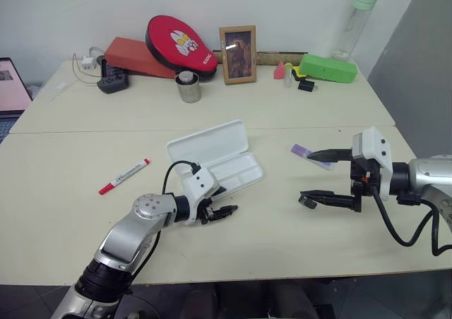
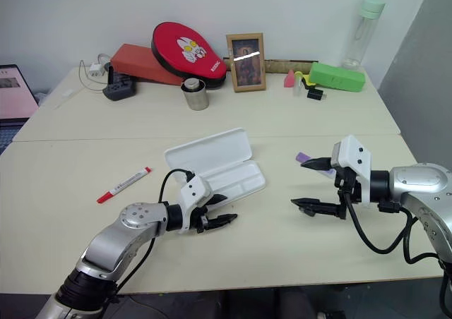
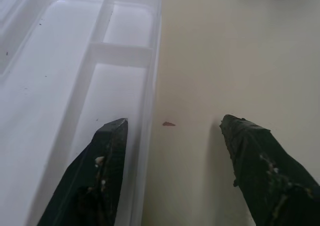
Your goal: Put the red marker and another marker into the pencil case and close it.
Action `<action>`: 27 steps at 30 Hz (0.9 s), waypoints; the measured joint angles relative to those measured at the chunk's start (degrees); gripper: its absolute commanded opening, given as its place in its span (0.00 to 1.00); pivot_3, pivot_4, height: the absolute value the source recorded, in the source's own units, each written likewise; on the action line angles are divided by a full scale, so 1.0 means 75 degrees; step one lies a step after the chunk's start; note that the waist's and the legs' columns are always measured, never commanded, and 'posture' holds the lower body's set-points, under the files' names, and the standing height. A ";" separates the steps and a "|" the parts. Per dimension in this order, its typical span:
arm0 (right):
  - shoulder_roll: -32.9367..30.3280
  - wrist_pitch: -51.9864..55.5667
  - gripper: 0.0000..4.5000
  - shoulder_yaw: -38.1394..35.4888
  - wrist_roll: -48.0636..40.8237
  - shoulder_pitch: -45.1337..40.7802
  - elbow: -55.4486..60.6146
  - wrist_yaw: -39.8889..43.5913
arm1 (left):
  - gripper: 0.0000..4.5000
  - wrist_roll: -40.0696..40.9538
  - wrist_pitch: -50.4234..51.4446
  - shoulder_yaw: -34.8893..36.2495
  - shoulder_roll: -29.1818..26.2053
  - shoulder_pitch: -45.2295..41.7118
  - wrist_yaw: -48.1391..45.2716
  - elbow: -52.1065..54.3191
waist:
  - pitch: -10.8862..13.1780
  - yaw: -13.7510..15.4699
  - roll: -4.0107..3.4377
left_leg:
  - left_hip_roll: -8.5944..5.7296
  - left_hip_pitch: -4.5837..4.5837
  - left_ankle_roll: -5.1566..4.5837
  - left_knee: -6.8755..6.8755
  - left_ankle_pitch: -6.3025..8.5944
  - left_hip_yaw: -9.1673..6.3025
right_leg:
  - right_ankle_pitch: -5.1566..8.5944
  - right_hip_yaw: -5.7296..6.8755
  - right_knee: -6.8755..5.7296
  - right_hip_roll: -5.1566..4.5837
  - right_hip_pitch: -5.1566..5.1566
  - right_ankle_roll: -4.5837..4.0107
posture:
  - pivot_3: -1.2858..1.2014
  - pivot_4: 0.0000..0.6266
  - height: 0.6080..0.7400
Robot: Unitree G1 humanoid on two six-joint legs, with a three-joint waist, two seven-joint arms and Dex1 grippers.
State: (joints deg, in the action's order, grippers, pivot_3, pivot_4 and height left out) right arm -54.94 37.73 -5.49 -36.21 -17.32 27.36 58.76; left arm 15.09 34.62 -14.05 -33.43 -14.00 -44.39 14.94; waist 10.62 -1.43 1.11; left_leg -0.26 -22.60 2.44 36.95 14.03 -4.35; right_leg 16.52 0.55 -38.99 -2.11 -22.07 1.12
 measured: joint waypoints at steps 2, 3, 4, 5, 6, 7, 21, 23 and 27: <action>0.0000 -0.0023 1.00 -0.0004 -0.0031 -0.0010 -0.0001 0.0007 | 0.44 -0.0019 -0.0002 -0.0007 0.0014 -0.0027 0.0010 -0.0025 | 0.0000 0.0001 0.0000 | 0.0000 0.0000 0.0000 0.0000 0.0000 -0.0002 | 0.0000 0.0000 0.0000 0.0000 0.0000 0.0000 | 0.52 0.24 1.00; 0.0001 -0.0040 1.00 -0.0006 -0.0054 -0.0016 -0.0001 0.0012 | 0.39 -0.0031 -0.0006 -0.0005 0.0015 -0.0039 0.0013 -0.0041 | 0.0000 0.0000 0.0000 | 0.0001 0.0000 0.0000 0.0000 0.0000 -0.0002 | 0.0000 0.0000 0.0000 0.0000 0.0000 0.0000 | 0.52 0.24 1.00; 0.0007 -0.0074 1.00 -0.0019 -0.0081 -0.0018 -0.0004 0.0031 | 0.34 -0.0040 -0.0012 0.0000 0.0003 -0.0047 0.0000 -0.0049 | 0.0000 0.0000 0.0000 | 0.0001 0.0000 0.0000 0.0000 0.0000 -0.0001 | 0.0000 0.0000 0.0000 0.0000 0.0000 0.0000 | 0.52 0.24 1.00; 0.0015 -0.0119 1.00 -0.0022 -0.0122 -0.0018 -0.0008 0.0051 | 0.29 -0.0047 -0.0016 0.0000 -0.0011 -0.0046 -0.0013 -0.0052 | 0.0000 0.0000 0.0000 | 0.0000 0.0001 0.0000 0.0000 0.0000 -0.0001 | 0.0000 0.0000 0.0000 0.0000 0.0000 0.0000 | 0.52 0.24 1.00; 0.0025 -0.0130 1.00 -0.0022 -0.0129 -0.0018 -0.0008 0.0054 | 0.25 -0.0048 -0.0017 0.0000 -0.0011 -0.0046 -0.0013 -0.0055 | 0.0000 0.0001 0.0000 | 0.0000 0.0000 0.0000 0.0000 0.0000 -0.0001 | 0.0000 0.0000 0.0000 0.0000 0.0000 0.0000 | 0.52 0.24 1.00; 0.0050 -0.0150 1.00 -0.0025 -0.0144 -0.0018 -0.0008 0.0059 | 0.20 -0.0049 -0.0023 0.0001 -0.0018 -0.0046 -0.0023 -0.0064 | 0.0000 0.0003 0.0000 | 0.0000 0.0000 0.0000 0.0000 0.0000 -0.0001 | 0.0000 0.0000 0.0000 -0.0001 0.0001 0.0000 | 0.52 0.24 1.00; 0.0059 -0.0200 1.00 -0.0238 -0.0226 -0.0005 -0.0008 0.0122 | 0.01 -0.0061 -0.0693 0.0112 -0.0700 0.0108 -0.0865 -0.0138 | -0.0001 -0.0010 -0.0001 | 0.0004 0.0004 0.0000 -0.0001 0.0000 0.0001 | 0.0000 0.0001 0.0000 0.0002 0.0001 0.0000 | 0.52 0.24 1.00; 0.0057 -0.0191 1.00 -0.0278 -0.0234 0.0019 -0.0008 0.0124 | 0.01 0.0014 -0.0904 0.0140 -0.0962 0.0225 -0.1221 -0.0098 | -0.0001 -0.0010 -0.0002 | 0.0004 0.0004 0.0000 -0.0002 0.0000 0.0002 | 0.0000 0.0000 0.0000 0.0001 0.0001 0.0000 | 0.52 0.24 1.00; 0.0052 -0.0154 1.00 -0.0304 -0.0296 0.0054 -0.0002 0.0124 | 0.01 0.0084 -0.1176 0.0152 -0.1221 0.0413 -0.1745 0.0073 | -0.0001 0.0004 -0.0001 | 0.0002 0.0002 0.0000 -0.0001 0.0000 0.0001 | 0.0000 0.0000 0.0000 -0.0001 0.0001 -0.0001 | 0.52 0.24 1.00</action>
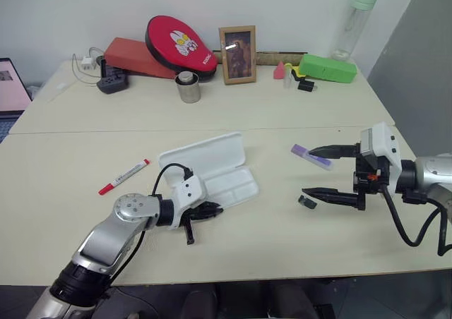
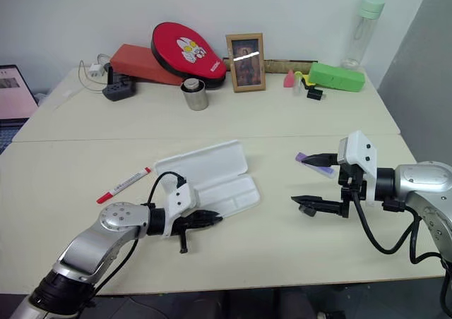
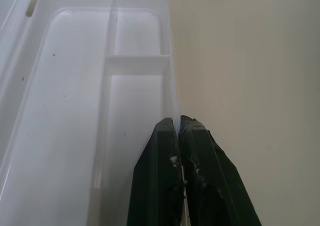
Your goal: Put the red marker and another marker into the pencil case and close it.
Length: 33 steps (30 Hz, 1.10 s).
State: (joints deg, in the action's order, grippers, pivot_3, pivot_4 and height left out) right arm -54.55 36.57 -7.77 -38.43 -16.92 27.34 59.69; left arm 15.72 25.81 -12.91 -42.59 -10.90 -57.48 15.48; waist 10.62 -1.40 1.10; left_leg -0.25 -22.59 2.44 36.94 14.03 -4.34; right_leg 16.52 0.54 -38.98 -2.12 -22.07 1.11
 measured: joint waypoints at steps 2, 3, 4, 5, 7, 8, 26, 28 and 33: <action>-0.0006 0.0023 1.00 -0.0002 -0.0017 0.0015 0.0004 -0.0003 | 0.01 0.0000 -0.0134 -0.0034 -0.0134 0.0049 -0.0330 0.0036 | 0.0000 0.0001 0.0000 | 0.0001 -0.0001 0.0000 0.0000 0.0000 -0.0001 | 0.0000 0.0000 0.0001 0.0001 0.0000 0.0000 | 0.52 0.24 1.00; -0.0008 0.0030 1.00 -0.0005 -0.0022 0.0019 0.0005 -0.0003 | 0.01 0.0000 -0.0177 -0.0036 -0.0184 0.0060 -0.0427 0.0052 | 0.0000 0.0000 0.0000 | 0.0001 -0.0001 0.0000 0.0000 0.0000 -0.0001 | 0.0000 0.0001 0.0001 0.0001 0.0000 0.0000 | 0.52 0.24 1.00; -0.0009 0.0047 1.00 -0.0009 -0.0063 0.0024 0.0006 -0.0011 | 0.01 -0.0004 -0.0273 -0.0049 -0.0270 0.0064 -0.0619 0.0067 | 0.0000 0.0001 0.0000 | 0.0000 0.0000 0.0000 -0.0001 0.0000 0.0000 | 0.0000 0.0001 0.0000 0.0001 0.0000 0.0000 | 0.52 0.24 1.00; -0.0010 0.0055 1.00 -0.0010 -0.0088 0.0026 0.0015 -0.0015 | 0.01 -0.0007 -0.0359 -0.0084 -0.0352 0.0064 -0.0776 0.0067 | 0.0000 0.0000 0.0000 | 0.0001 0.0000 0.0000 -0.0001 0.0000 0.0000 | 0.0000 0.0000 0.0000 0.0001 0.0000 0.0000 | 0.52 0.24 1.00; -0.0020 0.0073 1.00 -0.0018 -0.0123 0.0048 0.0066 -0.0045 | 0.01 -0.0042 -0.0543 -0.0154 -0.0377 0.0053 -0.1031 0.0051 | 0.0000 0.0002 0.0000 | 0.0000 -0.0001 -0.0001 0.0000 0.0000 0.0001 | 0.0000 0.0001 0.0000 0.0001 0.0000 0.0000 | 0.52 0.24 1.00; -0.0026 0.0088 1.00 -0.0020 -0.0137 0.0059 0.0094 -0.0067 | 0.01 -0.0052 -0.0602 -0.0197 -0.0376 0.0044 -0.1112 0.0042 | 0.0000 0.0003 0.0000 | 0.0000 -0.0002 -0.0001 0.0001 0.0001 0.0001 | 0.0000 0.0001 0.0001 0.0000 0.0000 0.0000 | 0.52 0.24 1.00; -0.0061 0.0429 1.00 -0.0315 -0.0299 0.0402 0.0543 -0.0418 | 0.01 -0.0653 -0.1561 -0.0724 -0.0193 -0.1041 -0.1959 -0.1150 | 0.0000 -0.0017 0.0000 | 0.0000 -0.0002 -0.0005 0.0002 0.0002 0.0002 | 0.0001 0.0008 -0.0002 0.0005 -0.0001 0.0001 | 0.52 0.24 1.00; -0.0062 0.0430 1.00 -0.0315 -0.0305 0.0409 0.0542 -0.0446 | 0.01 -0.0671 -0.1527 -0.0724 -0.0192 -0.1035 -0.1937 -0.1144 | 0.0000 -0.0017 0.0000 | 0.0000 -0.0002 -0.0005 0.0002 0.0002 0.0002 | 0.0001 0.0008 -0.0002 0.0005 -0.0001 0.0001 | 0.52 0.24 1.00; -0.0063 0.0429 1.00 -0.0314 -0.0305 0.0411 0.0541 -0.0449 | 0.15 -0.0638 -0.1230 -0.0718 -0.0192 -0.0976 -0.1879 -0.0993 | 0.0000 -0.0017 0.0000 | 0.0000 -0.0002 -0.0005 0.0002 0.0002 0.0002 | 0.0001 0.0008 -0.0002 0.0005 -0.0001 0.0001 | 0.52 0.24 1.00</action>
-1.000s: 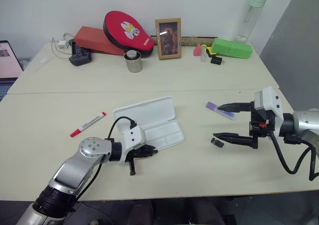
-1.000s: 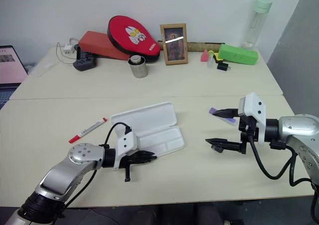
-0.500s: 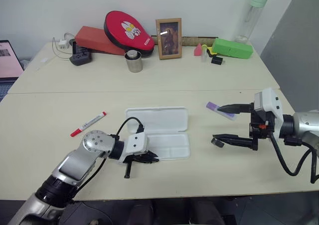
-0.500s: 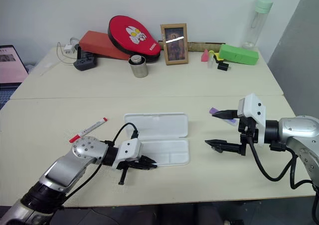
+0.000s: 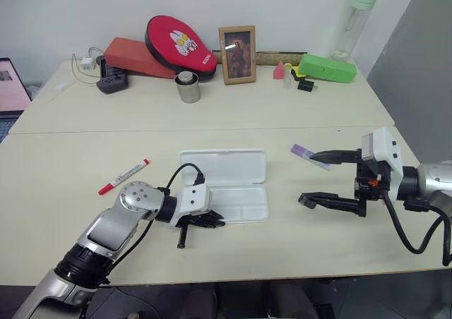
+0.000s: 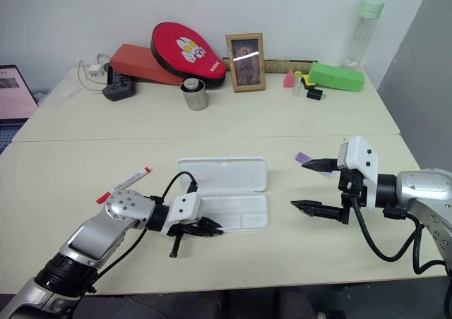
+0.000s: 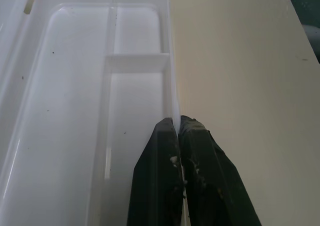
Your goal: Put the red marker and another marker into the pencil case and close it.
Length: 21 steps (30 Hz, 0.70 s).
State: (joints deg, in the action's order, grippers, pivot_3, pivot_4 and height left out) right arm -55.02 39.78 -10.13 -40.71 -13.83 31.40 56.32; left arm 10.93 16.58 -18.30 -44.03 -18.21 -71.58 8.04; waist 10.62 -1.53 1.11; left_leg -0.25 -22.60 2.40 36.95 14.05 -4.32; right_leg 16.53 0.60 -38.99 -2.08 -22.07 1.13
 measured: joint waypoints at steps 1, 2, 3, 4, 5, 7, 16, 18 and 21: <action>0.0000 -0.0001 1.00 0.0000 0.0000 0.0000 -0.0003 0.0000 | 0.19 -0.0008 0.0093 0.0000 -0.0002 0.0024 0.0021 0.0028 | 0.0000 0.0000 0.0000 | 0.0000 0.0000 0.0000 0.0000 0.0000 0.0000 | 0.0000 0.0001 0.0000 0.0000 0.0000 0.0000 | 0.52 0.24 1.00; 0.0000 -0.0003 1.00 0.0001 0.0001 -0.0002 -0.0007 0.0002 | 0.22 -0.0010 0.0151 -0.0001 -0.0020 0.0051 0.0019 0.0061 | 0.0000 0.0000 0.0000 | 0.0000 -0.0001 0.0000 0.0000 0.0000 0.0000 | 0.0000 0.0001 0.0000 0.0000 0.0000 0.0000 | 0.52 0.24 1.00; -0.0001 -0.0007 1.00 0.0002 0.0003 -0.0004 -0.0013 0.0006 | 0.27 -0.0004 0.0226 0.0000 -0.0030 0.0073 0.0019 0.0091 | 0.0000 0.0001 0.0000 | 0.0000 0.0000 0.0000 0.0000 0.0000 -0.0001 | 0.0000 0.0001 0.0000 0.0000 0.0000 0.0000 | 0.52 0.24 1.00; -0.0001 -0.0009 1.00 0.0004 0.0008 -0.0006 -0.0020 0.0010 | 0.30 0.0018 0.0287 0.0003 -0.0029 0.0089 0.0018 0.0131 | 0.0000 0.0003 0.0000 | 0.0000 -0.0001 0.0000 0.0000 0.0000 -0.0001 | 0.0000 0.0001 0.0000 0.0000 0.0000 0.0000 | 0.52 0.24 1.00; -0.0002 -0.0010 1.00 0.0004 0.0011 -0.0007 -0.0021 0.0014 | 0.36 0.0049 0.0354 0.0005 -0.0028 0.0107 0.0016 0.0169 | 0.0000 0.0003 0.0000 | 0.0000 -0.0001 0.0000 0.0000 0.0000 -0.0001 | 0.0000 0.0001 0.0000 0.0000 0.0000 0.0000 | 0.52 0.24 1.00; -0.0003 -0.0025 1.00 0.0004 0.0021 -0.0007 -0.0031 0.0046 | 0.44 0.0130 0.0457 0.0055 -0.0007 0.0148 0.0043 0.0267 | 0.0000 0.0002 0.0000 | 0.0001 -0.0001 0.0000 0.0000 0.0000 0.0000 | 0.0000 0.0000 0.0000 0.0000 0.0000 0.0000 | 0.52 0.24 1.00; -0.0004 -0.0079 1.00 0.0012 0.0088 -0.0022 -0.0096 0.0156 | 0.87 0.1457 0.1718 0.0897 0.0047 0.0274 0.0282 0.1587 | 0.0000 0.0001 0.0000 | 0.0001 -0.0002 0.0000 0.0002 0.0000 -0.0003 | 0.0000 -0.0003 0.0000 0.0000 0.0000 0.0000 | 0.52 0.24 1.00; -0.0003 -0.0080 1.00 0.0019 0.0089 -0.0030 -0.0100 0.0163 | 0.96 0.1655 0.1952 0.1093 0.0042 0.0315 0.0393 0.1788 | 0.0000 0.0001 0.0000 | 0.0001 -0.0001 0.0000 0.0001 0.0000 -0.0003 | 0.0000 -0.0002 0.0000 0.0000 0.0000 0.0000 | 0.52 0.24 1.00; -0.0006 -0.0081 1.00 0.0025 0.0077 -0.0041 -0.0122 0.0193 | 0.99 0.2154 0.2445 0.1623 0.0019 0.0605 0.0672 0.2195 | 0.0000 -0.0010 0.0000 | 0.0005 0.0000 0.0000 0.0001 0.0000 -0.0004 | 0.0000 -0.0005 0.0000 0.0000 0.0000 0.0000 | 0.52 0.24 1.00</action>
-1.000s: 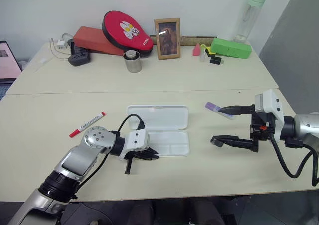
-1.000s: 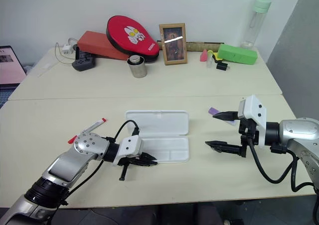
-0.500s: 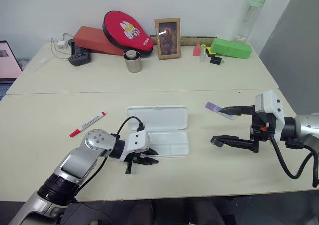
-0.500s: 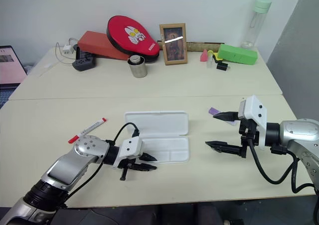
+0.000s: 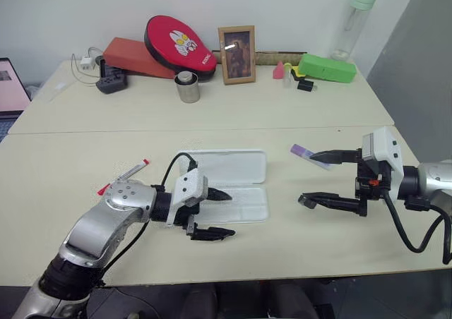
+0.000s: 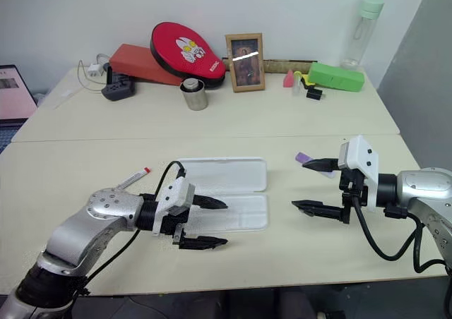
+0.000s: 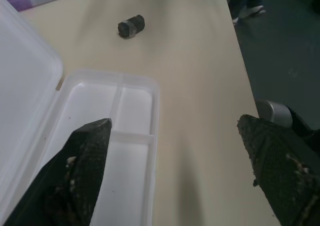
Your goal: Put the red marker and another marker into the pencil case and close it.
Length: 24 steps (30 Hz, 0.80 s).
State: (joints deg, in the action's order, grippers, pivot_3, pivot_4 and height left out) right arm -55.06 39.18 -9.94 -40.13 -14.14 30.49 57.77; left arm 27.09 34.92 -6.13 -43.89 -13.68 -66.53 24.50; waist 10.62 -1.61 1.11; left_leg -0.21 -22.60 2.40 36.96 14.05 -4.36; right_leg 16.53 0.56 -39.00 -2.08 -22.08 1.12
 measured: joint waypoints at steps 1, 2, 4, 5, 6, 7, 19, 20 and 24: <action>0.0000 0.0000 1.00 0.0000 -0.0016 -0.0016 -0.0009 0.0015 | 0.99 0.0236 0.0197 0.0239 0.0003 0.0075 0.0145 0.0122 | 0.0000 0.0001 0.0000 | 0.0000 -0.0001 0.0000 0.0001 0.0000 -0.0002 | 0.0000 0.0000 0.0000 0.0000 0.0001 0.0000 | 0.52 0.24 1.00; 0.0001 0.0001 1.00 -0.0001 -0.0043 -0.0026 -0.0015 0.0027 | 0.99 0.0472 0.0406 0.0524 0.0008 0.0118 0.0320 0.0236 | 0.0000 0.0005 0.0000 | 0.0000 -0.0001 0.0000 0.0002 0.0000 -0.0006 | 0.0000 0.0000 0.0000 0.0000 0.0002 0.0000 | 0.52 0.24 1.00; 0.0005 0.0004 1.00 -0.0002 -0.0122 -0.0079 -0.0033 0.0071 | 0.99 0.1103 0.0830 0.1218 0.0059 0.0121 0.0708 0.0374 | 0.0000 0.0008 0.0000 | 0.0000 -0.0001 0.0000 0.0003 0.0000 -0.0010 | 0.0000 0.0001 0.0000 0.0000 0.0002 0.0000 | 0.52 0.24 1.00; 0.0008 0.0004 1.00 -0.0007 -0.0181 -0.0109 -0.0046 0.0093 | 0.99 0.1353 0.0978 0.1591 0.0081 0.0067 0.0900 0.0374 | 0.0000 0.0008 0.0000 | 0.0000 -0.0001 0.0000 0.0003 0.0000 -0.0010 | 0.0000 0.0002 0.0000 -0.0001 0.0002 0.0000 | 0.52 0.24 1.00; 0.0029 0.0004 1.00 -0.0007 -0.0214 -0.0152 -0.0061 0.0107 | 0.99 0.1604 0.1127 0.1980 0.0139 -0.0040 0.1139 0.0318 | 0.0000 0.0009 0.0000 | -0.0001 -0.0001 0.0000 0.0003 0.0000 -0.0010 | 0.0000 0.0004 0.0000 0.0000 0.0004 0.0001 | 0.52 0.24 1.00; 0.0083 0.0004 1.00 -0.0003 -0.0230 -0.0230 -0.0092 0.0112 | 0.99 0.1853 0.1255 0.2405 0.0214 -0.0205 0.1412 0.0205 | 0.0000 0.0009 0.0001 | -0.0001 -0.0001 0.0000 0.0003 0.0000 -0.0010 | 0.0000 0.0005 -0.0001 0.0000 0.0003 0.0000 | 0.52 0.24 1.00; 0.0922 -0.0013 1.00 0.0465 -0.0521 -0.1682 -0.0440 0.0039 | 0.99 0.0583 -0.0302 0.3661 -0.1172 0.0017 0.1495 -0.3283 | 0.0002 0.0019 0.0000 | -0.0004 0.0005 0.0001 -0.0005 0.0000 0.0001 | 0.0000 0.0003 0.0002 -0.0002 -0.0004 -0.0001 | 0.52 0.24 1.00; 0.0929 -0.0013 1.00 0.0521 -0.0520 -0.1686 -0.0441 0.0052 | 0.99 0.0312 -0.0594 0.3559 -0.1296 0.0029 0.1402 -0.3855 | 0.0002 0.0019 0.0000 | -0.0004 0.0001 0.0001 -0.0005 0.0000 0.0002 | 0.0000 0.0004 0.0002 -0.0002 -0.0009 -0.0001 | 0.52 0.24 1.00; 0.0933 -0.0013 1.00 0.0601 -0.0506 -0.1666 -0.0467 0.0093 | 0.99 -0.0571 -0.1693 0.2929 -0.1331 -0.0316 0.1044 -0.5783 | 0.0003 0.0041 0.0004 | -0.0006 -0.0020 0.0000 0.0000 0.0000 -0.0003 | -0.0001 0.0007 0.0001 -0.0009 -0.0020 -0.0001 | 0.52 0.24 1.00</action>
State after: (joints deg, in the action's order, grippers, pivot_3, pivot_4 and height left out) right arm -48.06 39.08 -5.43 -43.93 -26.63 26.99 58.46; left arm 22.80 22.22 15.84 -53.87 -16.05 -58.70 -18.87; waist 10.65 -1.30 1.14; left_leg -0.26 -22.75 2.40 36.96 14.05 -4.38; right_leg 16.52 0.62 -38.99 -2.15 -22.23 1.12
